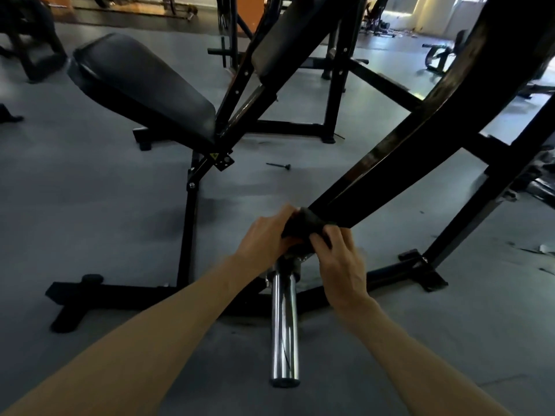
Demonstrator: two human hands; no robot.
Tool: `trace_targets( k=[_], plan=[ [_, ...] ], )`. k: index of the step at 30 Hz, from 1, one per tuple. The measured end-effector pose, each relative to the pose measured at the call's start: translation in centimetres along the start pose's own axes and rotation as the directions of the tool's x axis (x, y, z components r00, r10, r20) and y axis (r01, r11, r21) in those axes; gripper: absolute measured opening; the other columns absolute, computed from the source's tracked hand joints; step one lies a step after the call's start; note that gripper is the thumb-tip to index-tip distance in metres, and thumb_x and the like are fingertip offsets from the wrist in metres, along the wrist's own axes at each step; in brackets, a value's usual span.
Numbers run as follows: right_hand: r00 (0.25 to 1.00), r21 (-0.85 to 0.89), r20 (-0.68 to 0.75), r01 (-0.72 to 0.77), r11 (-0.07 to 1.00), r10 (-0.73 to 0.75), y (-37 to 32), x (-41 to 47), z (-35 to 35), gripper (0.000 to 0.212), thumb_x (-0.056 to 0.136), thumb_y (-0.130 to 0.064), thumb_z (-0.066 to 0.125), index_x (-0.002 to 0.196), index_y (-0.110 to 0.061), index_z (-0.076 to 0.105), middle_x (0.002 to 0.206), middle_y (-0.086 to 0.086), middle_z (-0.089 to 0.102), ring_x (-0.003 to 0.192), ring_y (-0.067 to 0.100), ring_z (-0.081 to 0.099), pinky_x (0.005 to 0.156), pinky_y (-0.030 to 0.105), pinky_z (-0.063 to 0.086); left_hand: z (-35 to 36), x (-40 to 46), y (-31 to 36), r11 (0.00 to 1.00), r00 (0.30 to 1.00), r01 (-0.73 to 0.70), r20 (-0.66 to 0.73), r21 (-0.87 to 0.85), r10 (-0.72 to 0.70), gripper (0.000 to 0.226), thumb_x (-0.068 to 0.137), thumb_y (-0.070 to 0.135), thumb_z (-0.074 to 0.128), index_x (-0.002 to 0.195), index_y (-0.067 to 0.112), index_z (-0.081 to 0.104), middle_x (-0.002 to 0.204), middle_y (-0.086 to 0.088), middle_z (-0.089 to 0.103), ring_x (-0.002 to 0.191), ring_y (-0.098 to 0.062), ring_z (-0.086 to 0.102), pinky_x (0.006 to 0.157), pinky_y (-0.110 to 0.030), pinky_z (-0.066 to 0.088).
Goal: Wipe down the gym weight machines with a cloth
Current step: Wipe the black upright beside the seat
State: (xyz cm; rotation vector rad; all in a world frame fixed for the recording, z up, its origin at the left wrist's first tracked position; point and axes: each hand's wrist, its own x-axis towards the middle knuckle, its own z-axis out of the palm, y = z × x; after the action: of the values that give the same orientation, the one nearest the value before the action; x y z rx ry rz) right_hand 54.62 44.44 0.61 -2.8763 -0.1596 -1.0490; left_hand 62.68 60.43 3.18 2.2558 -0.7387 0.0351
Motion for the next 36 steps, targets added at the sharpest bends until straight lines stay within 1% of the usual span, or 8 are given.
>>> trace_targets(
  k=[9, 15, 19, 23, 26, 30, 34, 36],
  plan=[
    [0.995, 0.035, 0.076, 0.067, 0.997, -0.069, -0.4, -0.4, 0.3, 0.031, 0.077, 0.006, 0.076, 0.105, -0.001, 0.065, 0.112, 0.015, 0.056, 0.099, 0.031, 0.053, 0.05, 0.038, 0.054, 0.5, -1.4, -0.5, 0.999, 0.999, 0.038, -0.036, -0.022, -0.039, 0.028, 0.098, 0.028, 0.065, 0.122, 0.017, 0.054, 0.102, -0.005, 0.072, 0.09, -0.022, 0.068, 0.068, -0.023, 0.04],
    [0.991, -0.019, -0.021, 0.129, 0.991, -0.13, 1.6, 1.7, -3.0, 0.016, 0.086, 0.001, 0.06, 0.101, 0.0, 0.065, 0.106, 0.016, 0.06, 0.09, 0.03, 0.056, 0.06, 0.037, 0.051, -0.3, 0.5, 3.4, 0.987, 0.996, -0.01, -0.094, -0.16, -0.005, 0.031, 0.094, 0.025, 0.071, 0.121, 0.023, 0.056, 0.11, 0.002, 0.073, 0.096, -0.01, 0.069, 0.076, -0.011, 0.052],
    [0.989, -0.077, -0.094, 0.105, 0.991, -0.112, 3.7, 3.1, -5.5, 0.042, 0.085, -0.003, 0.067, 0.127, -0.001, 0.061, 0.121, 0.02, 0.057, 0.108, 0.032, 0.051, 0.069, 0.04, 0.055, -0.8, 2.4, 5.5, 0.986, 0.991, -0.105, -0.101, -0.131, 0.092, 0.039, 0.092, 0.031, 0.072, 0.124, 0.032, 0.05, 0.124, -0.001, 0.068, 0.112, -0.02, 0.067, 0.095, -0.036, 0.056],
    [0.986, -0.102, -0.066, 0.148, 0.984, -0.155, 3.8, 3.2, -5.4, 0.066, 0.078, -0.002, 0.076, 0.141, -0.004, 0.055, 0.13, 0.019, 0.047, 0.116, 0.034, 0.044, 0.075, 0.043, 0.057, -0.4, 2.1, 4.5, 0.985, 0.986, -0.115, -0.136, -0.129, 0.097, 0.037, 0.094, 0.024, 0.071, 0.126, 0.028, 0.052, 0.124, 0.0, 0.066, 0.112, -0.012, 0.066, 0.095, -0.03, 0.056],
    [0.964, -0.049, -0.046, 0.258, 0.965, -0.26, 3.0, 3.3, -3.7, 0.056, 0.079, -0.004, 0.071, 0.134, 0.0, 0.06, 0.127, 0.017, 0.049, 0.112, 0.031, 0.044, 0.079, 0.043, 0.058, -0.5, 0.9, 2.4, 0.991, 0.996, -0.045, -0.076, -0.129, 0.036, 0.036, 0.095, 0.02, 0.07, 0.128, 0.018, 0.055, 0.119, 0.003, 0.072, 0.11, -0.007, 0.068, 0.091, -0.024, 0.056],
    [0.922, 0.017, 0.125, 0.367, 0.93, -0.366, 0.3, 2.8, -0.5, 0.049, 0.076, -0.008, 0.074, 0.124, 0.001, 0.066, 0.123, 0.013, 0.061, 0.109, 0.027, 0.051, 0.082, 0.038, 0.057, -0.7, -1.1, -1.2, 0.99, 0.989, 0.142, 0.043, 0.026, -0.143, 0.033, 0.096, 0.019, 0.069, 0.125, 0.01, 0.058, 0.115, -0.004, 0.073, 0.105, -0.017, 0.07, 0.092, -0.036, 0.056],
    [0.899, -0.013, 0.23, 0.386, 0.923, -0.373, -0.9, 3.2, 0.3, 0.047, 0.071, -0.011, 0.076, 0.115, 0.003, 0.068, 0.118, 0.014, 0.06, 0.109, 0.029, 0.054, 0.088, 0.038, 0.055, -1.2, -0.7, -2.5, 0.982, 0.976, 0.166, 0.129, 0.088, -0.176, 0.034, 0.099, 0.021, 0.065, 0.13, 0.011, 0.057, 0.124, -0.006, 0.071, 0.112, -0.017, 0.067, 0.091, -0.02, 0.049],
    [0.885, -0.071, 0.257, 0.419, 0.905, -0.389, -1.1, 3.7, 0.3, 0.043, 0.069, -0.013, 0.08, 0.107, 0.003, 0.07, 0.112, 0.015, 0.06, 0.105, 0.03, 0.055, 0.087, 0.04, 0.054, -1.1, -0.7, -3.2, 0.983, 0.977, 0.153, 0.131, 0.1, -0.166, 0.035, 0.099, 0.024, 0.065, 0.131, 0.013, 0.056, 0.124, -0.005, 0.071, 0.113, -0.018, 0.068, 0.098, -0.031, 0.053]
  ],
)
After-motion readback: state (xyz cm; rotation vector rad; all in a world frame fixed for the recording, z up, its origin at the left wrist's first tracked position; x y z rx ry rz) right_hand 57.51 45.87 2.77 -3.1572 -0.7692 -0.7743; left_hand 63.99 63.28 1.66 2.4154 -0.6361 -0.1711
